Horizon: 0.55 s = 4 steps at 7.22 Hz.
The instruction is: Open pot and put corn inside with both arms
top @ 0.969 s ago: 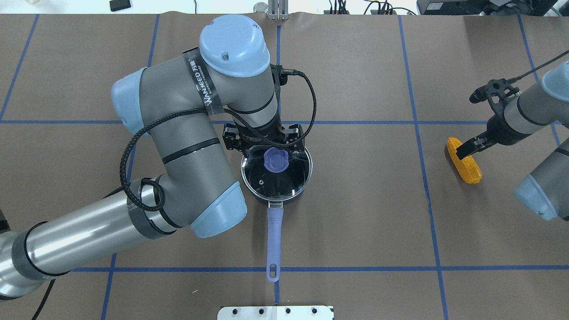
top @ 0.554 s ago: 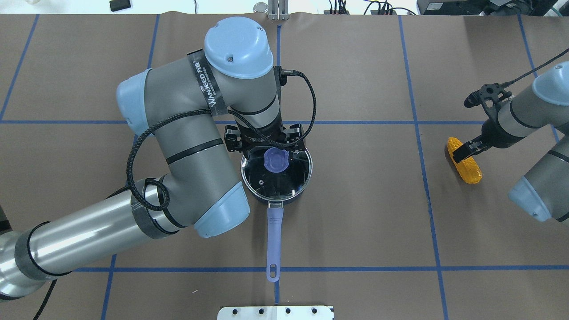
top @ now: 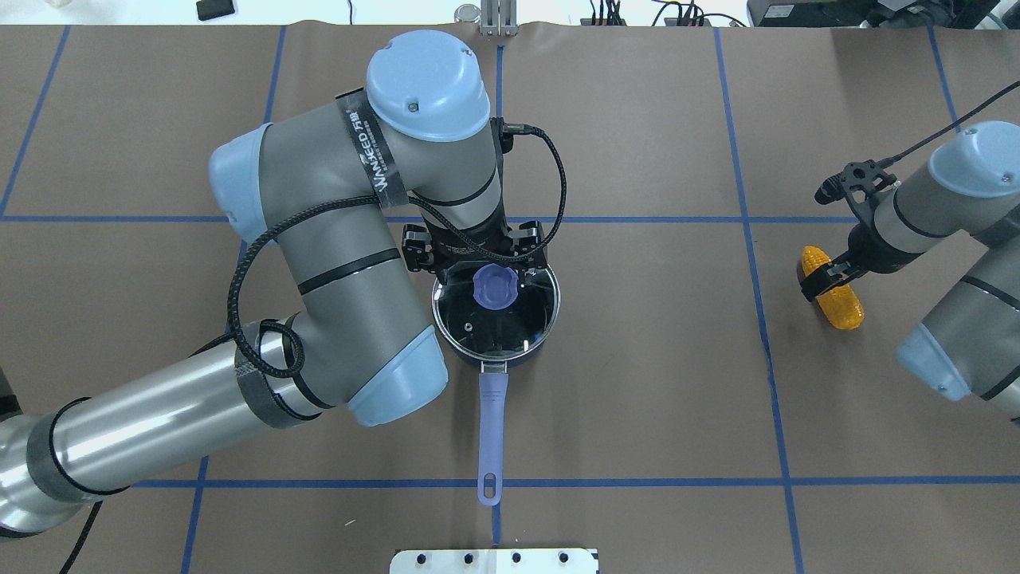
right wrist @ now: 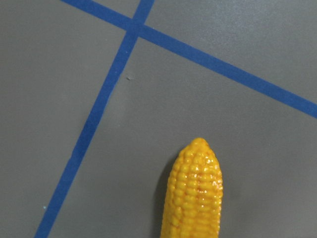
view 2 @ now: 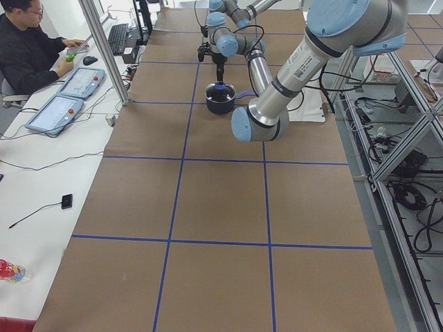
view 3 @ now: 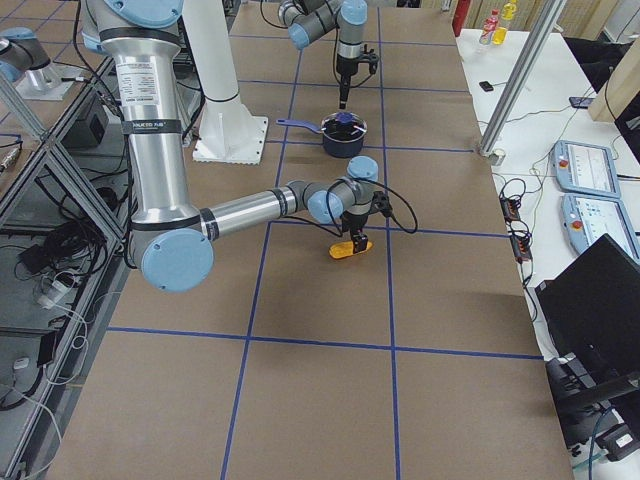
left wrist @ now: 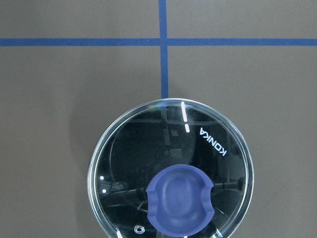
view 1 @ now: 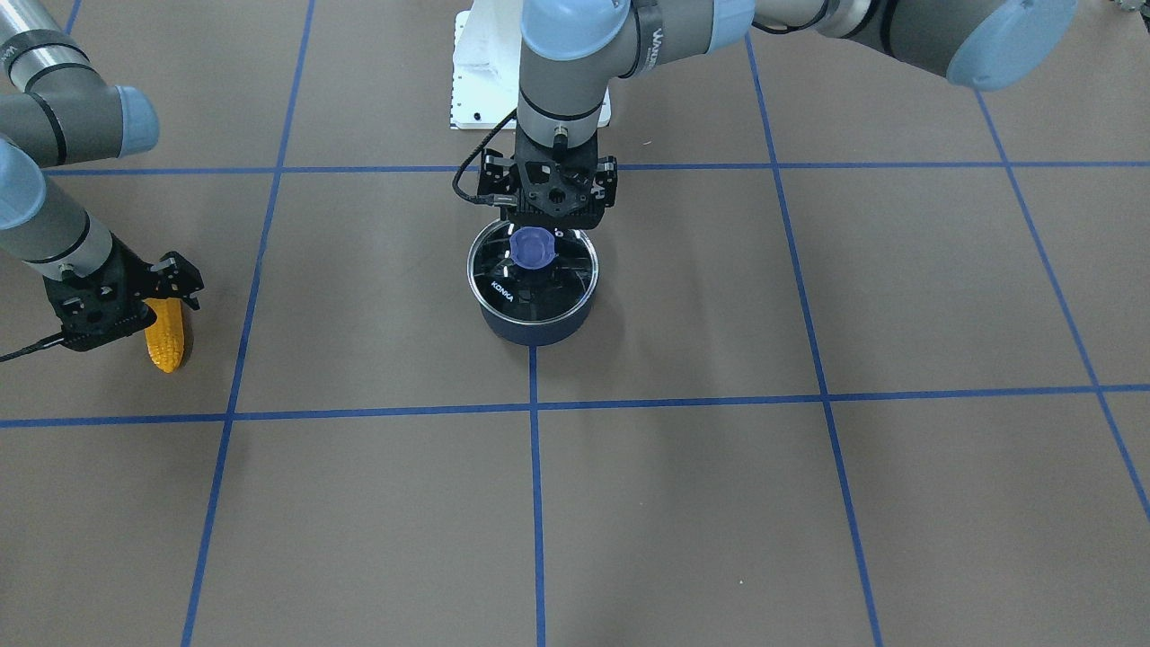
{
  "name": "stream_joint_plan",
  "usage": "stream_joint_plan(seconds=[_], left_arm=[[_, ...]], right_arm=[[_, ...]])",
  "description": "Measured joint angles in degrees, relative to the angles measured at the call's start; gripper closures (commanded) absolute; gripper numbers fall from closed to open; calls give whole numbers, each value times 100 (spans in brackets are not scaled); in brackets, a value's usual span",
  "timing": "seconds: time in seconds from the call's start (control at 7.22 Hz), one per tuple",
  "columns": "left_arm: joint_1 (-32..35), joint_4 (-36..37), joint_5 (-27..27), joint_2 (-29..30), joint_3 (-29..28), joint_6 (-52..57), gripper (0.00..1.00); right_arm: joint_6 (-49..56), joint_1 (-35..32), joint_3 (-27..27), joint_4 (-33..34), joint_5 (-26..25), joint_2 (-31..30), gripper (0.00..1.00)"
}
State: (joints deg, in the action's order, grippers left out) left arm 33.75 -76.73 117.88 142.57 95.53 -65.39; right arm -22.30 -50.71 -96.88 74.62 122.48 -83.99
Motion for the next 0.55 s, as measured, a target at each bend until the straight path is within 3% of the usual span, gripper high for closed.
stream_joint_plan(seconds=[0.55], left_arm=[[0, 0, -1, -1, 0, 0, 0]], right_arm=[[130, 60, 94, 0, -91, -3, 43]])
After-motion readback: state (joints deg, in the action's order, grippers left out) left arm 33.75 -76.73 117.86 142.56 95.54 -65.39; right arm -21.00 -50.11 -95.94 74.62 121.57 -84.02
